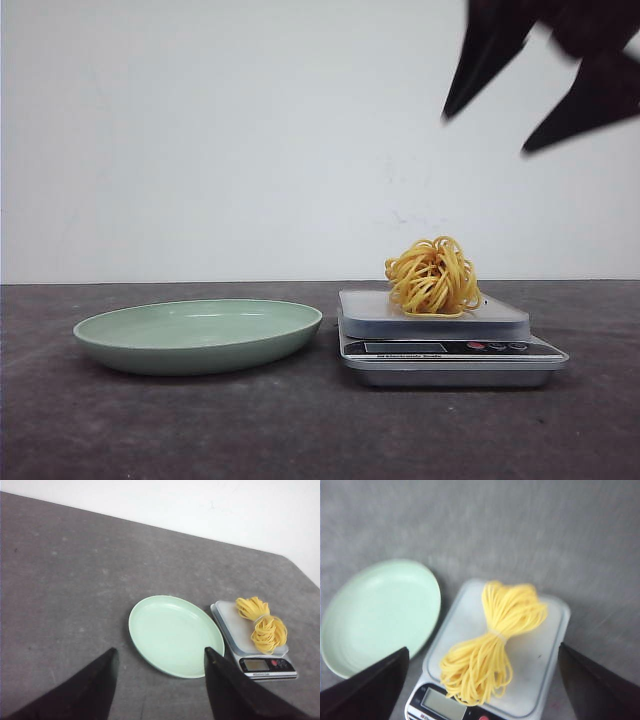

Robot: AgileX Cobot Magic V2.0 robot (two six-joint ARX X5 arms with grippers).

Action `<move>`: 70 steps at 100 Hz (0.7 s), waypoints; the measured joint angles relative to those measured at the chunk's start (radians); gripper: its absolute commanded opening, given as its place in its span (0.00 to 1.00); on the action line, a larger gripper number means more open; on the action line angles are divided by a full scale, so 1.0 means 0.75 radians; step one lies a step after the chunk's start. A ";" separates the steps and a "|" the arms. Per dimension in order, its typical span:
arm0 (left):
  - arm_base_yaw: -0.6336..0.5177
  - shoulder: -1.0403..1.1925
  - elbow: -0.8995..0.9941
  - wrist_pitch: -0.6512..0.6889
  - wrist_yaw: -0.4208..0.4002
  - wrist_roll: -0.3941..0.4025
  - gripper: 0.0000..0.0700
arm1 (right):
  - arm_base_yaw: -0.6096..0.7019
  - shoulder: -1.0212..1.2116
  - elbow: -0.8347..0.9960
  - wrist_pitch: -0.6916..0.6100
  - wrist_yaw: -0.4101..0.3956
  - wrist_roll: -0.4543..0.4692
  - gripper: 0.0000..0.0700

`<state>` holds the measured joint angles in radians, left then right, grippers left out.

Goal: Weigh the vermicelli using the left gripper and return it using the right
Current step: 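Lower the right gripper onto the vermicelli on the scale and grasp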

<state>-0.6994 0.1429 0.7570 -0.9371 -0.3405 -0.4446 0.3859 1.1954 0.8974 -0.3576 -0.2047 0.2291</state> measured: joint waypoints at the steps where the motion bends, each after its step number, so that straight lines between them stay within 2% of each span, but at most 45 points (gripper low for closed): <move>1: 0.000 0.000 0.000 -0.003 -0.001 0.000 0.44 | 0.003 0.015 0.003 -0.001 0.001 0.004 0.86; 19: 0.000 0.000 0.000 -0.032 -0.001 0.001 0.44 | 0.039 0.247 0.114 -0.049 0.053 0.042 0.86; 42: 0.000 0.000 0.000 -0.037 0.000 0.001 0.44 | 0.055 0.462 0.329 -0.205 0.129 0.058 0.86; 53: 0.000 0.000 0.000 -0.039 0.000 0.001 0.44 | 0.057 0.542 0.396 -0.249 0.163 0.073 0.77; 70: 0.000 0.000 0.000 -0.061 0.000 0.001 0.44 | 0.076 0.615 0.422 -0.263 0.158 0.087 0.77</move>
<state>-0.6994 0.1429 0.7570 -0.9829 -0.3405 -0.4442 0.4431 1.6569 1.2137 -0.5549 -0.0864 0.2947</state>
